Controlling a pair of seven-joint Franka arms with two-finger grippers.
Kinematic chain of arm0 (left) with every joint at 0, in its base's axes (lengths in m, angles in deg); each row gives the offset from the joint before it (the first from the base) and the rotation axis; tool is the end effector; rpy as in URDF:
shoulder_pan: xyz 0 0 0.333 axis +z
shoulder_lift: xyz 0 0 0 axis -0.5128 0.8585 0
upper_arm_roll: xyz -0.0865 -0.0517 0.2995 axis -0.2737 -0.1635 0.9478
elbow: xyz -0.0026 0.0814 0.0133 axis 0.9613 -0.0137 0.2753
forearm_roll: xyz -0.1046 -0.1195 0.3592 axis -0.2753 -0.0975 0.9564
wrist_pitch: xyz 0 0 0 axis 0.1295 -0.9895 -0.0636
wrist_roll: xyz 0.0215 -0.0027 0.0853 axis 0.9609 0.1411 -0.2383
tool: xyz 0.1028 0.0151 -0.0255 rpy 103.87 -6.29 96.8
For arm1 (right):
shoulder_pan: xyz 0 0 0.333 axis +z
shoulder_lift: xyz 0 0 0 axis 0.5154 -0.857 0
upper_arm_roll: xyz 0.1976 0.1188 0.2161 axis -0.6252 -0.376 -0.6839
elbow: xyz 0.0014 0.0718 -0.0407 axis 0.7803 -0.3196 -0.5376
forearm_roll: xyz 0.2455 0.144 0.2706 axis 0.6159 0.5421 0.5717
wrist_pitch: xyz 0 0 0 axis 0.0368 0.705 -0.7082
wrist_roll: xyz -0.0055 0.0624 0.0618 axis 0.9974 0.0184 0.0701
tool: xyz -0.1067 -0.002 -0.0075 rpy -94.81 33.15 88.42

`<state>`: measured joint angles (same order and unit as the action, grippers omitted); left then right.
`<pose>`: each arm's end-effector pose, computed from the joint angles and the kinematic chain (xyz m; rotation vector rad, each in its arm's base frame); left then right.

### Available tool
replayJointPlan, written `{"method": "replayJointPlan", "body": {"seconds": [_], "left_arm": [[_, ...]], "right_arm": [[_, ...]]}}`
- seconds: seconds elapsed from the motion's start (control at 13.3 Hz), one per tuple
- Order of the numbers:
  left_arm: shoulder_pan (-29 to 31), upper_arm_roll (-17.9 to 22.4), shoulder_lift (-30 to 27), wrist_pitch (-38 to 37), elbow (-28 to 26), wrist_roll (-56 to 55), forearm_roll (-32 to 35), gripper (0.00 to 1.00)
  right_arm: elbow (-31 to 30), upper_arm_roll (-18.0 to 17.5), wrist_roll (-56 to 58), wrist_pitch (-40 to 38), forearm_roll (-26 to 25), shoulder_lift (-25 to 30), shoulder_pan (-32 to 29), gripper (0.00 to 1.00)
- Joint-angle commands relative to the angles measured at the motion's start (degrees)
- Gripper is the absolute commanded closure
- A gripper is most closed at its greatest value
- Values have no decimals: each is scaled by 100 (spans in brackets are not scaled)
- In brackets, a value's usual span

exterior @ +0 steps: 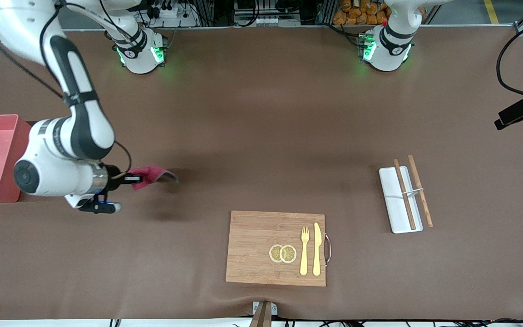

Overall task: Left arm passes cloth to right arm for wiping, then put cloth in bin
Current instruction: 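Wipe the cloth across the table surface with the right gripper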

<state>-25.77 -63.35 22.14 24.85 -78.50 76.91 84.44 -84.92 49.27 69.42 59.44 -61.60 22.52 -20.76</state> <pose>0.5639 0.0179 0.6442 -3.1030 -0.3236 0.0362 0.6305 0.1187 0.3403 -2.8772 0.1876 0.3801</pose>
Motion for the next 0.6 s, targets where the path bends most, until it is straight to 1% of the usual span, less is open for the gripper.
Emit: {"method": "replayJointPlan", "body": {"seconds": [0.0, 0.07, 0.22, 0.3, 0.38, 0.45, 0.53], "left_arm": [[-86, 49, -170, 82, -206, -53, 31, 0], [-104, 32, -231, 73, -328, -132, 22, 0], [-69, -48, -240, 81, -338, -150, 13, 0], [-77, -56, -240, 81, -338, -150, 22, 0], [-77, -56, -257, 81, -338, -150, 22, 0], [-77, -56, -292, 81, -338, -150, 22, 0], [-86, -74, -293, 81, -338, -150, 22, 0]], "right_arm": [[-42, 127, -503, -390, 120, 508, 11, 100], [2, 206, -390, -609, -2, 630, -120, 100], [221, 268, 197, -1206, -711, 824, -497, 100], [396, 268, 574, -1531, -1054, 842, -760, 100], [606, 268, 995, -1813, -1275, 834, -1050, 100], [783, 268, 1504, -2016, -1478, 816, -1375, 100], [897, 268, 1988, -2052, -1758, 799, -1683, 100]]}}
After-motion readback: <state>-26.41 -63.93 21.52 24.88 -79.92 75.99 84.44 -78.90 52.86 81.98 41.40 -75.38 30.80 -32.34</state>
